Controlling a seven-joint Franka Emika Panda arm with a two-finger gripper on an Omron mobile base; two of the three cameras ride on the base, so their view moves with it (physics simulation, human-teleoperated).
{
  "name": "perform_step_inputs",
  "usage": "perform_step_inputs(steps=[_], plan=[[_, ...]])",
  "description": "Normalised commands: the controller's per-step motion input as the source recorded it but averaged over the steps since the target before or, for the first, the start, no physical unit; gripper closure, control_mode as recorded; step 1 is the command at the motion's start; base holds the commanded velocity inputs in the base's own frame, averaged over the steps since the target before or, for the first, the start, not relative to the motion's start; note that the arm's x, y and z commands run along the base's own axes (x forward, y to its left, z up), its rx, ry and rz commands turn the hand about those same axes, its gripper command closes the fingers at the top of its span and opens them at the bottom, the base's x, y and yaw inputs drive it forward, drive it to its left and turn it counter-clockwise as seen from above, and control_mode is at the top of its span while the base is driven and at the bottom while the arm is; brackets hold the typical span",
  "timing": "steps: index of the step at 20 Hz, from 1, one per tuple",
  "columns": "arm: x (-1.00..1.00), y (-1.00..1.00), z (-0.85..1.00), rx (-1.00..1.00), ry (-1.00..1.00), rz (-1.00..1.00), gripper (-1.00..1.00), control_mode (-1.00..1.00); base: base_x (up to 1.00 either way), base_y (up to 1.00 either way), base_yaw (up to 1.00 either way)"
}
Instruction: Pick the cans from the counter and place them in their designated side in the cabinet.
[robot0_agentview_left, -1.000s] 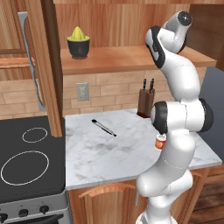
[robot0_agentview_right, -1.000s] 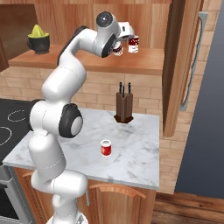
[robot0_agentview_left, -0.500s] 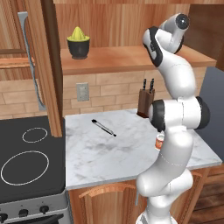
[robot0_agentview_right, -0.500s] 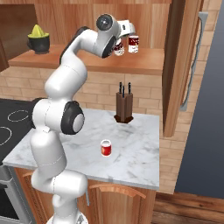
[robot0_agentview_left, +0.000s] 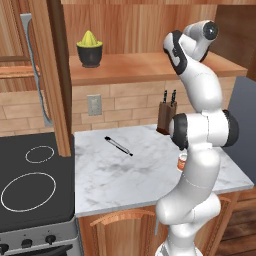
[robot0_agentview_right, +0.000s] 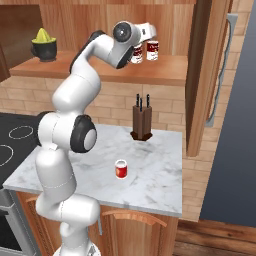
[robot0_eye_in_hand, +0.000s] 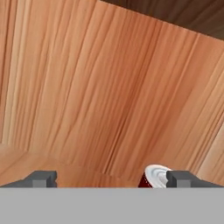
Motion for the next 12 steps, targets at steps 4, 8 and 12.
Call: perform_step_inputs(steps=[4, 8, 12], plan=[[0.00, 0.00, 0.21, 0.00, -0.12, 0.04, -1.00, -1.00, 0.00, 0.00, 0.00], [-0.09, 0.00, 0.21, 0.00, -0.13, 0.04, -1.00, -1.00, 0.00, 0.00, 0.00], [-0.35, 0.00, 0.06, 0.00, -0.08, 0.03, -1.00, -1.00, 0.00, 0.00, 0.00]])
